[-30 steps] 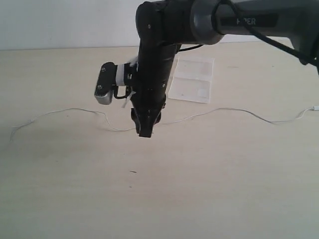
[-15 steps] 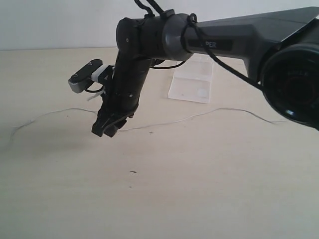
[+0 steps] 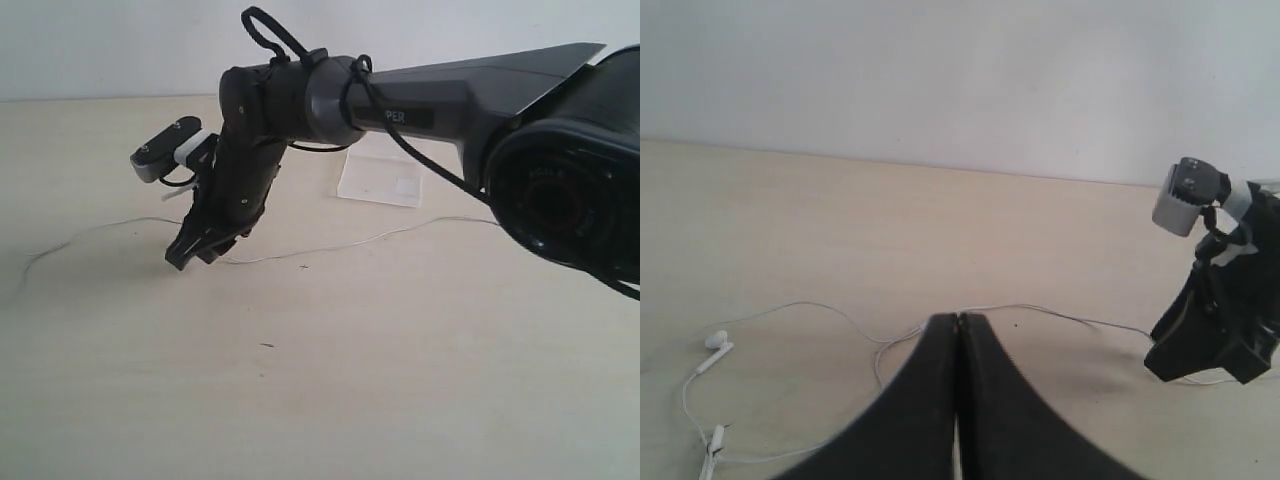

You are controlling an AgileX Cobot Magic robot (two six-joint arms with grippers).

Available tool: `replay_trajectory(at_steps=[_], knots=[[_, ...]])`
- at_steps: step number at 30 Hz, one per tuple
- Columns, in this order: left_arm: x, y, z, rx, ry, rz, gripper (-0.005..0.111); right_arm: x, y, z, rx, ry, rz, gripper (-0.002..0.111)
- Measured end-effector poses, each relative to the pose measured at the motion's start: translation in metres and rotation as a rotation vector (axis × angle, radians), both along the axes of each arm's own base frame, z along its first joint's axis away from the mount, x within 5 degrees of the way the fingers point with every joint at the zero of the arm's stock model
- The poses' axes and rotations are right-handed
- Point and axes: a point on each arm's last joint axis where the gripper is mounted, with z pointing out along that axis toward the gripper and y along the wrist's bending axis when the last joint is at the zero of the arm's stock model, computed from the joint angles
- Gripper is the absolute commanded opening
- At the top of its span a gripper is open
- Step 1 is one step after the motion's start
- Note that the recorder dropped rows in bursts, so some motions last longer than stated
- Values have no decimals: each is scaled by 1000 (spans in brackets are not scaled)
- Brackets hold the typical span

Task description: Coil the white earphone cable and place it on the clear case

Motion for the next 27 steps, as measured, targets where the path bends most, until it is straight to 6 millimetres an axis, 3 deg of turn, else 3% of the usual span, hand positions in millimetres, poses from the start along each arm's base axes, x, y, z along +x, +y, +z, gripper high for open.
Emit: replay_trajectory(at_steps=[4,7,11,14,17,20,24,27], knots=[[0,0,0,0,0,0,0,1,0,-9,-8,7,-2,33],[0,0,0,0,0,0,0,1,0,-9,-8,8,-4,0],[0,0,0,0,0,0,0,1,0,-4,0,5,-13,0],[0,0,0,0,0,0,0,1,-1,18,20,-21,-36,0],[0,0,0,0,0,0,0,-1,-5,64,54,-95,-53,0],[0,0,0,0,0,0,0,-9,-16,127,110,-186,-69,0],[0,0,0,0,0,0,0,-34,-41,209,180,-263,-85,0],[0,0,0,0,0,0,0,-57,-63,257,215,-292,-91,0]])
